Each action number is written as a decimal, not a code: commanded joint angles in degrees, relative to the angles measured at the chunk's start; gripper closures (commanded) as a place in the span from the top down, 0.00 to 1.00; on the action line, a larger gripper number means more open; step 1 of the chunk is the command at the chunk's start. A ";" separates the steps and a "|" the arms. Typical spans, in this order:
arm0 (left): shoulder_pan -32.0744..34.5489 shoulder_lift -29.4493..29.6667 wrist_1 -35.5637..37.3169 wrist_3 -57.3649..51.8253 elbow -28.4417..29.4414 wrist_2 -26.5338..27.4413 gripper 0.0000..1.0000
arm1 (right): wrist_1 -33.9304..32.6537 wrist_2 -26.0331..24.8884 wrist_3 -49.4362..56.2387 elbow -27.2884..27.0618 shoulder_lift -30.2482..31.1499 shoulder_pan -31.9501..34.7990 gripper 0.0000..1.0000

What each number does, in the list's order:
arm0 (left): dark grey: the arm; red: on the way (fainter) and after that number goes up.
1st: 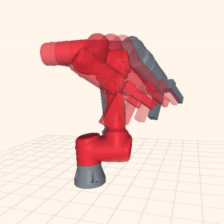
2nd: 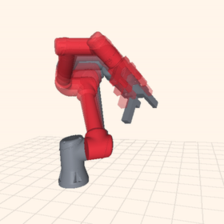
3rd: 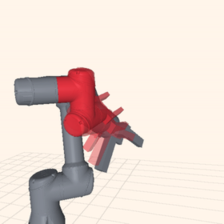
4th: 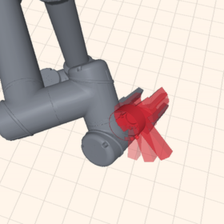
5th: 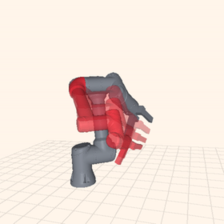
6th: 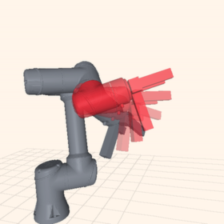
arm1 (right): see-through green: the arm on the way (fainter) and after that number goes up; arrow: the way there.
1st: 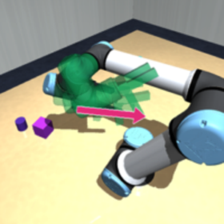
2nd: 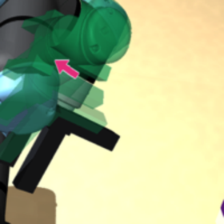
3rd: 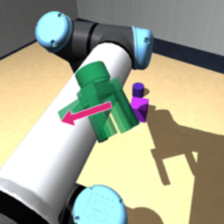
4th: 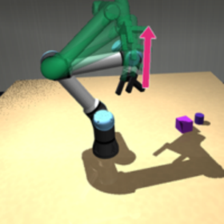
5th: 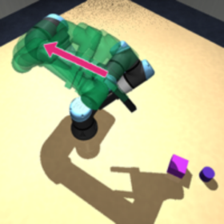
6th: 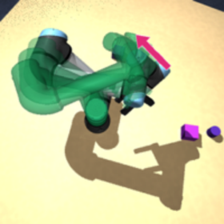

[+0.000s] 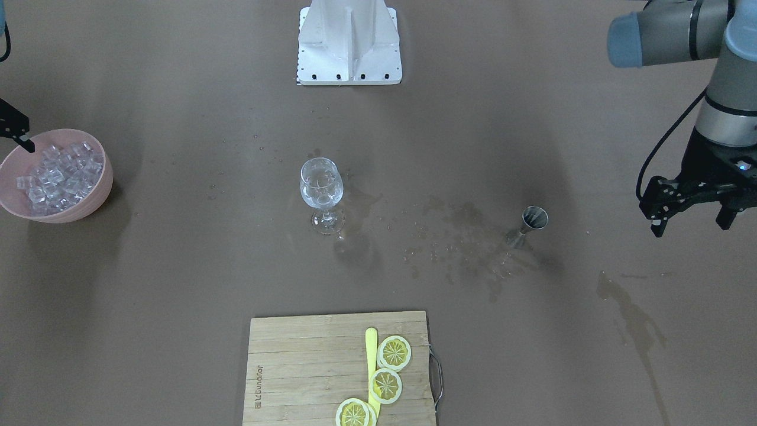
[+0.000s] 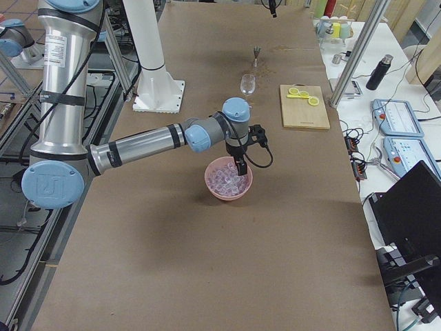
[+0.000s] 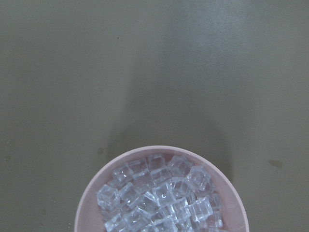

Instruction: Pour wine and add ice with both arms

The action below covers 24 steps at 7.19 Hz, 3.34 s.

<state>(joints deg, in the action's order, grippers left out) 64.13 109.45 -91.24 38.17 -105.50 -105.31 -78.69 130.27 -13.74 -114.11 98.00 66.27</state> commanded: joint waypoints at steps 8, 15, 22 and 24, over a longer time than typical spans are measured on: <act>0.29 0.59 4.76 -0.20 2.67 -5.87 0.98 | 6.53 -5.99 0.73 6.36 -0.18 -10.55 0.86; 0.38 1.12 4.85 -0.20 2.49 -5.87 0.98 | 6.62 -5.81 0.90 6.89 0.52 -10.46 0.00; 7.65 1.29 11.75 -12.70 2.58 -6.75 0.98 | 5.56 6.03 -18.01 2.14 -10.86 -2.38 0.00; 12.75 1.56 14.95 -25.54 4.85 -14.72 0.98 | 5.48 8.25 -35.74 2.05 -20.52 -3.77 0.00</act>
<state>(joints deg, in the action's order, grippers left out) 73.88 110.98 -78.10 20.25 -101.87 -116.12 -73.14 137.40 -38.45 -112.01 83.51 63.48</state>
